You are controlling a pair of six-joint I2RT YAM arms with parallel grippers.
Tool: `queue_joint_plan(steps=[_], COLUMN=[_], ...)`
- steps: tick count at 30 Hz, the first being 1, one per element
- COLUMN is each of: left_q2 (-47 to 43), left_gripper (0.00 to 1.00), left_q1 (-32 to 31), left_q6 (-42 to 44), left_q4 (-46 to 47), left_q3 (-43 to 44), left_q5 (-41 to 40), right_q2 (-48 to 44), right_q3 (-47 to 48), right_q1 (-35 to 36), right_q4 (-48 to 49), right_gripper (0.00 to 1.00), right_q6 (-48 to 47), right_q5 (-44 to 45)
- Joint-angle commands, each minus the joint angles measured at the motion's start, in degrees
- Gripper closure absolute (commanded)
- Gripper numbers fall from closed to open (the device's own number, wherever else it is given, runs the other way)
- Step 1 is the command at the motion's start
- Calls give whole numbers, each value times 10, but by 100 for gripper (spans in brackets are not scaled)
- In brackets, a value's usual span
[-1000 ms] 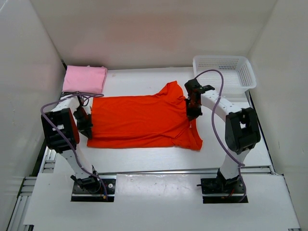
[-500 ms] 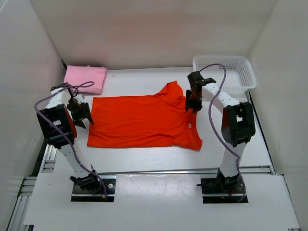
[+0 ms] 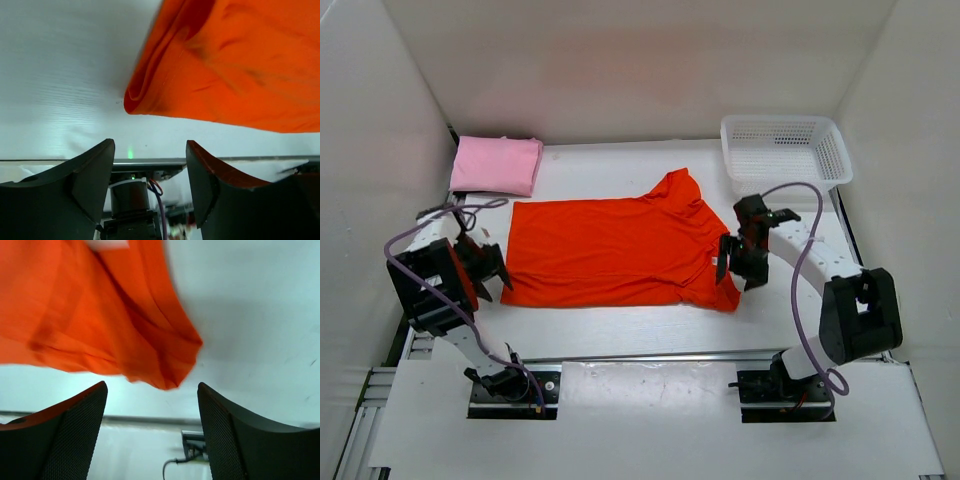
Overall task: Fold and stack the t-shirts
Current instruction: Fold the flattened tshirt in 1/3 of the way
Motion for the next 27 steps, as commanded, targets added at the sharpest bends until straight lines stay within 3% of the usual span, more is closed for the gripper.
queue_joint_plan(steps=[1, 8, 12, 13, 15, 16, 17, 19, 20, 22, 27], left_q2=[-10, 16, 32, 41, 50, 59, 59, 65, 65, 60, 12], left_gripper=[30, 21, 21, 26, 41, 59, 70, 90, 90, 90, 90], left_q1=[-1, -26, -41, -48, -48, -48, -48, -48, -48, -48, -25], left_q6=[0, 0, 0, 0, 0, 0, 0, 0, 0, 0, 0], left_q4=[36, 77, 96, 103, 103, 103, 103, 103, 103, 97, 75], left_q3=[-37, -42, -53, -59, -59, -59, -59, -59, -59, -59, -59], left_q5=[5, 37, 31, 31, 44, 49, 49, 58, 58, 36, -82], right_q2=[-28, -2, 20, 20, 26, 26, 19, 13, 7, 1, -47], right_q3=[-57, -106, -117, -124, -129, -129, -129, -124, -124, -113, -113], right_q1=[3, -8, -26, -26, -40, -40, -48, -56, -63, -69, -69], right_q4=[26, 88, 100, 100, 100, 100, 100, 100, 88, 73, 18], right_gripper=[22, 22, 33, 38, 58, 64, 76, 87, 95, 99, 99], right_q6=[21, 34, 39, 39, 44, 44, 44, 38, 38, 28, 21], right_q5=[-39, -62, -75, -80, -80, -85, -85, -90, -91, -91, -97])
